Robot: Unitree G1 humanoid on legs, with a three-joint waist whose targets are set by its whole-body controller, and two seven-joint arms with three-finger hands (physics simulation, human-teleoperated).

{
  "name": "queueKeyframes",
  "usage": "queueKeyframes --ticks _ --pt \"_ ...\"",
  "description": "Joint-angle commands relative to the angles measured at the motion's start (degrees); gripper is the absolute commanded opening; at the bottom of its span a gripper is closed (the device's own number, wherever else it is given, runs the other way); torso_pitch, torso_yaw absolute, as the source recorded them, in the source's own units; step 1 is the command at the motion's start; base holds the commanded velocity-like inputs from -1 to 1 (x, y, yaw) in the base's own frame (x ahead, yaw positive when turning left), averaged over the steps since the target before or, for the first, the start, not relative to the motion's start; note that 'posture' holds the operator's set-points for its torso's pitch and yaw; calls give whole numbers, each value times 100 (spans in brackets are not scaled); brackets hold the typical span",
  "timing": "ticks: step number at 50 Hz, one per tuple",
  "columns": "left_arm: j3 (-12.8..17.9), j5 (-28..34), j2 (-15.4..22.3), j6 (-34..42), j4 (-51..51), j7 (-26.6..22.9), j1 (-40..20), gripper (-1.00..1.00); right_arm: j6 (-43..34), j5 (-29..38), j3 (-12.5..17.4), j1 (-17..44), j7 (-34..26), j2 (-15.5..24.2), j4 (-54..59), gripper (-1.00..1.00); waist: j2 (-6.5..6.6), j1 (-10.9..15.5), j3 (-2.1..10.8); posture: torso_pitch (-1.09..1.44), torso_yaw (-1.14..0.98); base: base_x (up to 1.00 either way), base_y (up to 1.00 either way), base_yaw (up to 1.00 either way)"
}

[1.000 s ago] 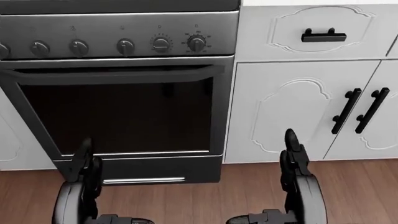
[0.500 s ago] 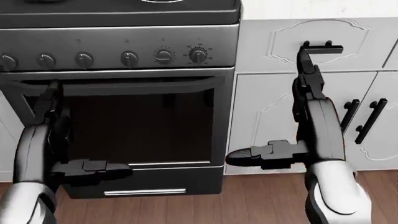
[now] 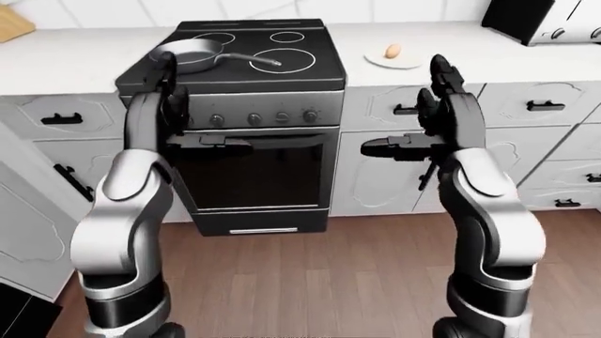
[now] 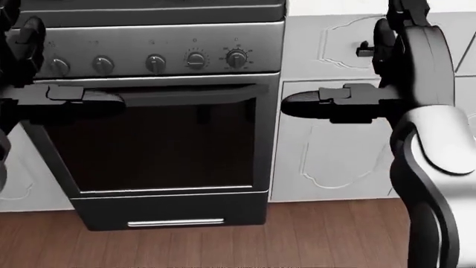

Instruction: Pick the egg from the plate and place it in the pan.

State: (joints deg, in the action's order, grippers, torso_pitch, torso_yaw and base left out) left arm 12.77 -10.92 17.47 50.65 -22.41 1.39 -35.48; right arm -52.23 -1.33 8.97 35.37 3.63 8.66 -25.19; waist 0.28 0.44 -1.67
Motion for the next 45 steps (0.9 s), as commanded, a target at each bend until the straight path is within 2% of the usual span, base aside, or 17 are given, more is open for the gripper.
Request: queueKeyframes --ticks 1,4,5,8,10,12,15,22,30,45 --pt "27 -69 59 86 -185 18 -230 100 -210 -258 16 281 125 116 -300 100 4 -8 117 0 0 0 0 0" --pt "82 -124 84 266 -283 59 -264 100 -658 -492 91 584 203 274 -521 100 0 1 107 0 0 0 0 0" --pt "90 -135 90 309 -319 95 -276 100 -741 -419 -18 635 209 429 -572 100 2 0 104 0 0 0 0 0" --pt "113 -135 129 374 -406 199 -296 100 -1114 -406 -23 783 202 529 -771 100 1 -1 85 0 0 0 0 0" --pt "128 -76 148 209 -317 204 -188 100 -1375 -479 73 966 130 583 -850 100 -5 -2 72 0 0 0 0 0" --pt "169 -100 205 417 -438 259 -295 100 -1680 -543 216 1340 97 765 -882 100 -10 -6 71 0 0 0 0 0" --pt "146 -44 261 390 -480 304 -295 100 -1968 -695 409 1467 133 851 -1161 100 -10 -7 58 0 0 0 0 0" --pt "313 -229 383 1011 -917 401 -678 100 -2595 -991 536 1789 323 987 -1662 100 -28 6 18 0 0 0 0 0" --pt "270 -407 438 1233 -1100 546 -854 100 -2969 -1388 894 2155 479 1151 -1843 100 -14 12 -16 0 0 0 0 0" --pt "356 -590 503 1133 -1081 698 -900 100 -2687 -1912 941 1981 849 1323 -1691 100 -22 -4 -37 0 0 0 0 0"
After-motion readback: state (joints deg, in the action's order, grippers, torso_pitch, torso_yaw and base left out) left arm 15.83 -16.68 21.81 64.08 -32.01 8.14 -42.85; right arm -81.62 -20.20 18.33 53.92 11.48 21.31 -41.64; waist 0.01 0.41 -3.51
